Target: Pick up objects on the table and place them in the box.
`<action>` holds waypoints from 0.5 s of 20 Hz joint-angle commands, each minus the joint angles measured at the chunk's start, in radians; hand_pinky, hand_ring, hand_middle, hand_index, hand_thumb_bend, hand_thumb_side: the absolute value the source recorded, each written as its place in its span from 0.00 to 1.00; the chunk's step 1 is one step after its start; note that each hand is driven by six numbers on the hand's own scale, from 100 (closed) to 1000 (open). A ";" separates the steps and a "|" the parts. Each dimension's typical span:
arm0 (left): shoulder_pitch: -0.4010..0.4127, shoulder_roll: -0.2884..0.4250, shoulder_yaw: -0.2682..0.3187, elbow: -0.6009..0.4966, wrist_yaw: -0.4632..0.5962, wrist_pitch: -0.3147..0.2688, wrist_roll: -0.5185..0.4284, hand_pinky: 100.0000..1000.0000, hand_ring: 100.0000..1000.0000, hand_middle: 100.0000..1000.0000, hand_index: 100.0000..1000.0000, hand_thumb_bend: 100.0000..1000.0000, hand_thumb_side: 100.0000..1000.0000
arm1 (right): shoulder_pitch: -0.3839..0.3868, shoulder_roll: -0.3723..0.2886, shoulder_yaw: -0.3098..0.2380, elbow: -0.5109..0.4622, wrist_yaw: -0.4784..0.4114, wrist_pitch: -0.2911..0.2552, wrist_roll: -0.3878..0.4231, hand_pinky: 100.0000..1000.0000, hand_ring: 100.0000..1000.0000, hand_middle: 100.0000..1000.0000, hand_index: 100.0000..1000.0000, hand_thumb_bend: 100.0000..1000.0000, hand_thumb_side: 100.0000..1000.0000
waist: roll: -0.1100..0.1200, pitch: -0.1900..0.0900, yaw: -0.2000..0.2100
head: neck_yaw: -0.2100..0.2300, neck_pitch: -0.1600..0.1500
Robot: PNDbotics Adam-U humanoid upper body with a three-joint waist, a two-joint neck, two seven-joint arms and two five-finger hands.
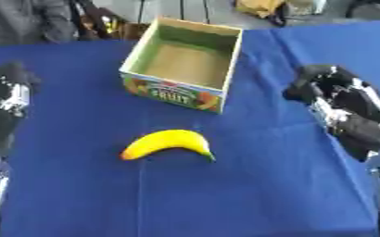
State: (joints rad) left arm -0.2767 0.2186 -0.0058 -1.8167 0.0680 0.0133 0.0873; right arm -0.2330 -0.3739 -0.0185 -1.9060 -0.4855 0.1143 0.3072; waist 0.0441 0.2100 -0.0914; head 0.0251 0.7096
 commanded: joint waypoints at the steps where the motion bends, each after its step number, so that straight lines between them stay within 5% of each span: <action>1: -0.023 0.053 -0.019 -0.029 -0.050 0.011 -0.047 0.76 0.68 0.56 0.75 0.00 0.17 | -0.013 -0.014 -0.007 -0.010 -0.009 0.001 0.000 0.77 0.64 0.55 0.71 0.00 0.00 | -0.004 -0.015 0.000 | -0.001 -0.011; 3: -0.034 0.065 -0.030 -0.028 -0.086 0.016 -0.079 0.77 0.69 0.58 0.76 0.11 0.23 | -0.013 -0.015 -0.006 -0.011 -0.009 0.000 0.001 0.77 0.64 0.55 0.71 0.00 0.00 | -0.004 -0.016 0.000 | -0.001 -0.011; 6: -0.053 0.088 -0.054 -0.021 -0.140 0.026 -0.128 0.77 0.69 0.58 0.76 0.13 0.24 | -0.013 -0.015 -0.006 -0.011 -0.010 0.000 0.002 0.77 0.64 0.55 0.71 0.00 0.00 | -0.006 -0.016 -0.001 | -0.001 -0.010; 7: -0.062 0.095 -0.062 -0.015 -0.158 0.031 -0.142 0.78 0.71 0.59 0.78 0.29 0.31 | -0.014 -0.016 -0.005 -0.012 -0.011 0.000 0.003 0.77 0.64 0.55 0.71 0.00 0.00 | -0.006 -0.016 -0.003 | 0.001 -0.011; 10: -0.098 0.135 -0.117 0.013 -0.210 0.050 -0.192 0.79 0.72 0.61 0.80 0.42 0.36 | -0.016 -0.017 -0.003 -0.014 -0.014 -0.001 0.004 0.77 0.64 0.55 0.71 0.00 0.00 | -0.008 -0.016 -0.006 | 0.004 -0.013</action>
State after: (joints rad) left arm -0.3575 0.3170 -0.1033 -1.7998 -0.1206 0.0581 -0.0846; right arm -0.2379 -0.3739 -0.0181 -1.9060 -0.4903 0.1143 0.3083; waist 0.0401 0.2100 -0.0969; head 0.0255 0.7095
